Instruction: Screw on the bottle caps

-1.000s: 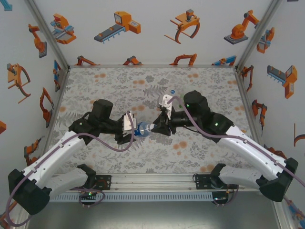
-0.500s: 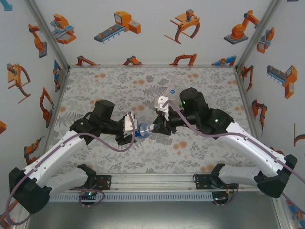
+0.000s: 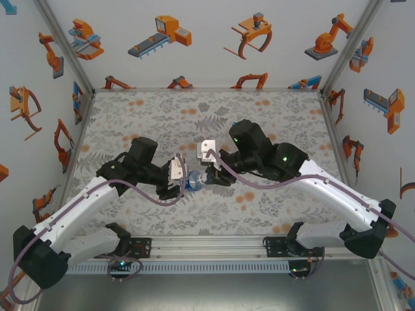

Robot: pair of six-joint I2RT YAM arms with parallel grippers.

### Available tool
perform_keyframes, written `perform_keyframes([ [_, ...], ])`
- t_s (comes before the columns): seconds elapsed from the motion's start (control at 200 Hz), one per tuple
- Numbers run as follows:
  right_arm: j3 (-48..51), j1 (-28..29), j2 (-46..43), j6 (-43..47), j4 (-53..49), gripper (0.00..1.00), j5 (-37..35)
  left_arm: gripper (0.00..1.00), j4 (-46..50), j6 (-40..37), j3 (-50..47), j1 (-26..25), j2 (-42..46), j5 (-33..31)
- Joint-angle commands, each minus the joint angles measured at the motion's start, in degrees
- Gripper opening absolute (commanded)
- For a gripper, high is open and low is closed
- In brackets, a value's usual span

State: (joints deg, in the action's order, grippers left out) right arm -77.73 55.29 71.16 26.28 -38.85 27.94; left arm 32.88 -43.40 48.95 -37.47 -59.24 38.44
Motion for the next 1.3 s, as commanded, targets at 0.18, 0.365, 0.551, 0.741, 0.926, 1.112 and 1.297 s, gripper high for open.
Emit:
perform_keyframes([
  [0.18,-1.0,2.43,1.26,2.46,-1.15,0.0,-3.55,0.0,0.14,-0.14,2.33,-0.34,-0.41,3.48],
  [0.365,0.9,2.85,0.94,1.51,0.22,0.0,-3.7,0.0,1.28,-0.02,3.26,-0.38,-1.23,4.7],
  [0.551,2.64,2.81,0.49,-6.7,2.18,0.0,-3.95,0.0,1.16,-0.57,3.18,-0.4,-0.47,4.19],
  [0.741,6.33,2.77,-0.67,-26.02,5.69,0.0,-9.62,0.0,-0.22,0.07,2.86,-0.33,0.41,3.69],
  [0.926,12.56,2.72,-4.93,-47.88,12.54,0.18,-14.71,0.0,-1.36,0.42,2.39,-0.4,1.37,3.36],
  [1.112,19.55,1.84,-9.72,-68.0,23.23,0.22,-14.79,0.0,-2.3,0.59,1.95,-0.46,2.41,3.46],
  [1.297,22.96,0.39,-10.86,-79.36,30.57,0.22,-11.64,0.0,-3.68,0.95,1.41,-0.5,3.33,3.8],
])
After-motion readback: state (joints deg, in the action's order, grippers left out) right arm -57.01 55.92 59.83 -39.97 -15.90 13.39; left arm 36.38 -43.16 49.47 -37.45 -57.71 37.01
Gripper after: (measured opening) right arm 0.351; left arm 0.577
